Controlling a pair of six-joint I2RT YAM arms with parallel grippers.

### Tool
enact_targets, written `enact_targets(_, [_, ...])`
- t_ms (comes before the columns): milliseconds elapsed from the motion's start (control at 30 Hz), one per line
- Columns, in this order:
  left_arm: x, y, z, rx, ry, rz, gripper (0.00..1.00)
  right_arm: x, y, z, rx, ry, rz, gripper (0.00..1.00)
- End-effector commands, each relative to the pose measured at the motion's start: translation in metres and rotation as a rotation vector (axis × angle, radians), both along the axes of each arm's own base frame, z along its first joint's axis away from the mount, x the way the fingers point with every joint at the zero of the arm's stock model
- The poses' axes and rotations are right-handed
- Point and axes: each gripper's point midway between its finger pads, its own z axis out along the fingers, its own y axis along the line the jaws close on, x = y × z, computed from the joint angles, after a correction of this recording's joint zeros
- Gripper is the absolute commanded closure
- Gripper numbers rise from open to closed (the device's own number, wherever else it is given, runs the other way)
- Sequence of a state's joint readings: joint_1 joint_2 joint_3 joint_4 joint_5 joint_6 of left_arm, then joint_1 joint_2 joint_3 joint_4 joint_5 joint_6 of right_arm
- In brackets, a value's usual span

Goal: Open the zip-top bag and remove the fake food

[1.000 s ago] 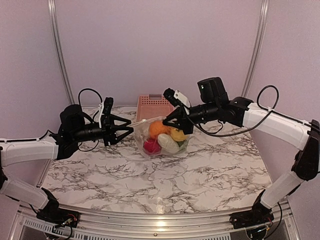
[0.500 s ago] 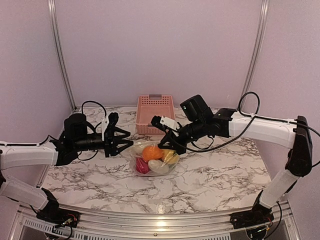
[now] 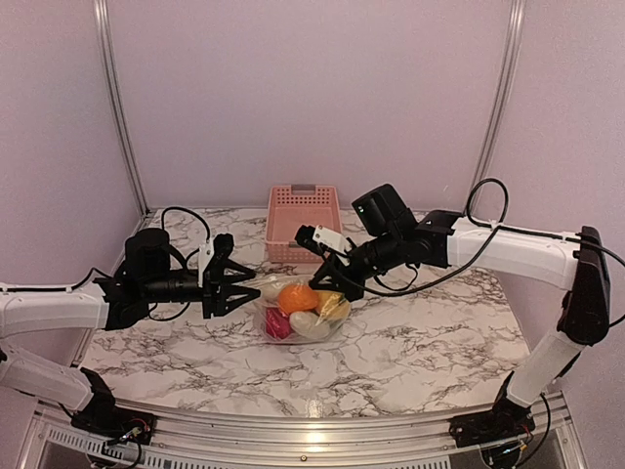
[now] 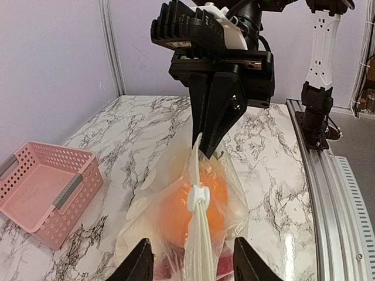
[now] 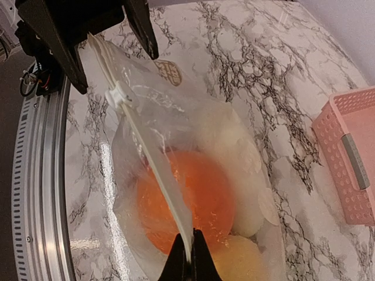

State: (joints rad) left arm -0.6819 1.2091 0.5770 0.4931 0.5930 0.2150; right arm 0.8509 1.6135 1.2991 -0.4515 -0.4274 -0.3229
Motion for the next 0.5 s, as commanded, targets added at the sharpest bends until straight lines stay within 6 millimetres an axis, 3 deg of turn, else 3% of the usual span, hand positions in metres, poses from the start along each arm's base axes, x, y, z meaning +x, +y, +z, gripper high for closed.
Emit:
enact_targets(0, [-0.003,0.001,-0.003,0.02,-0.014,-0.002,0.59,-0.002,0.002,0.023,0.034,-0.03,0.015,1.0])
enact_targets(167, [0.002,-0.001,-0.008,0.047,-0.003,0.004,0.87,-0.005,0.002,0.034,0.06,-0.044,0.025,1.0])
enact_targets(267, [0.002,-0.001,-0.006,0.042,-0.007,0.008,0.98,-0.004,0.004,0.038,0.075,-0.051,0.026,0.99])
enact_targets(400, [0.002,0.0,0.0,0.024,-0.004,0.014,1.0,-0.003,0.013,0.046,0.119,-0.047,0.037,0.66])
enact_targets(467, [0.002,-0.001,0.002,0.018,0.0,0.013,1.0,-0.004,0.021,0.055,0.155,-0.051,0.057,0.57])
